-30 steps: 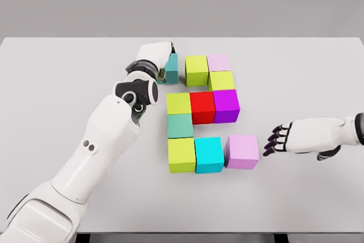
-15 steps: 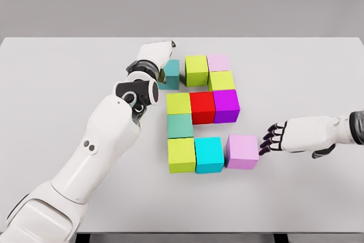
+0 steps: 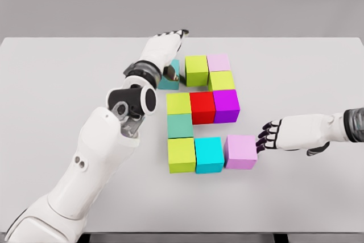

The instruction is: Assemble the squares on the desktop into the number 2

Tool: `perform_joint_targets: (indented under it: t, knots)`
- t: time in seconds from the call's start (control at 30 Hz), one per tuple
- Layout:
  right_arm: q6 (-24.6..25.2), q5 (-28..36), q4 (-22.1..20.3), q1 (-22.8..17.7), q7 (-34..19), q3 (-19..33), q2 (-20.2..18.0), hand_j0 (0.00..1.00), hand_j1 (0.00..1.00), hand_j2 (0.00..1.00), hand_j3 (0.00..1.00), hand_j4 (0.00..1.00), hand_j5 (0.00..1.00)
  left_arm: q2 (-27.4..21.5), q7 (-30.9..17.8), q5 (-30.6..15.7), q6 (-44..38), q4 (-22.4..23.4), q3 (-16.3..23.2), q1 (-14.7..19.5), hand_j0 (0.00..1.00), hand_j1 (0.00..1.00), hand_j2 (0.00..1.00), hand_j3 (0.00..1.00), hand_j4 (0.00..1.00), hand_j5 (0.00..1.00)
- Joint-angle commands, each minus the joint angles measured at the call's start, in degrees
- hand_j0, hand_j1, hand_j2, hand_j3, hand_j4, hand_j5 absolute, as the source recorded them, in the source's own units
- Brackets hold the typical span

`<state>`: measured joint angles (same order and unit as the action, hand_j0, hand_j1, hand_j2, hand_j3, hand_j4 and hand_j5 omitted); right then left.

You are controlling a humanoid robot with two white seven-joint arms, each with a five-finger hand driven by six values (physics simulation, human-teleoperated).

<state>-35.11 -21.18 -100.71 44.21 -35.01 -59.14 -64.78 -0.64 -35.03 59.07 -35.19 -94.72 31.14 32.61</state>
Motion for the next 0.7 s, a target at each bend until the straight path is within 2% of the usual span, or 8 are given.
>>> perform_joint_targets:
  t: [0.0,0.07,0.17,0.2,0.33,0.47,0.53,0.67]
  knots:
    - [0.11,0.09,-0.01,0.00,0.01,-0.10,0.18,1.00,1.00,1.00,1.00,1.00,1.00,-4.45,0.03,-8.17,0.19,-4.59,-1.26,0.09,1.00,1.00,1.00,1.00,1.00,1.00]
    - [0.11,0.09,-0.01,0.18,0.01,-0.10,0.36,1.00,1.00,1.00,1.00,1.00,1.00,-12.80,0.03,-18.01,0.19,-5.82,-1.26,1.05,1.00,1.00,1.00,1.00,1.00,1.00]
    - [0.11,0.09,-0.01,0.44,0.01,-0.36,0.71,1.00,1.00,1.00,1.00,1.00,1.00,-26.24,0.03,-39.72,0.19,-5.82,-0.12,4.22,1.00,1.00,1.00,1.00,1.00,1.00]
    - [0.11,0.09,-0.01,0.53,0.01,-0.45,0.71,1.00,1.00,1.00,1.00,1.00,1.00,-29.50,0.03,-43.51,0.19,-5.91,0.06,4.40,1.00,1.00,1.00,1.00,1.00,1.00]
    - [0.11,0.09,-0.01,0.79,0.01,-0.45,0.71,1.00,1.00,1.00,1.00,1.00,1.00,-37.24,0.03,-44.04,0.19,-6.09,2.69,4.57,1.00,1.00,1.00,1.00,1.00,1.00]
    - [0.11,0.09,-0.01,0.88,0.01,-0.45,0.97,1.00,1.00,1.00,1.00,1.00,1.00,-41.46,0.03,-41.85,1.43,-5.82,8.84,8.17,1.00,1.00,1.00,1.00,1.00,1.00]
    - [0.11,0.09,-0.01,0.88,0.01,-0.45,1.06,1.00,1.00,1.00,1.00,1.00,1.00,-41.37,0.03,-33.24,11.98,-5.12,10.69,8.26,1.00,1.00,1.00,1.00,1.00,1.00]
    - [0.11,0.09,-0.01,1.23,0.01,-0.36,1.23,1.00,1.00,1.00,1.00,1.00,1.00,-41.55,0.03,-24.37,36.58,-2.05,10.69,8.26,1.00,1.00,1.00,1.00,1.00,1.00]
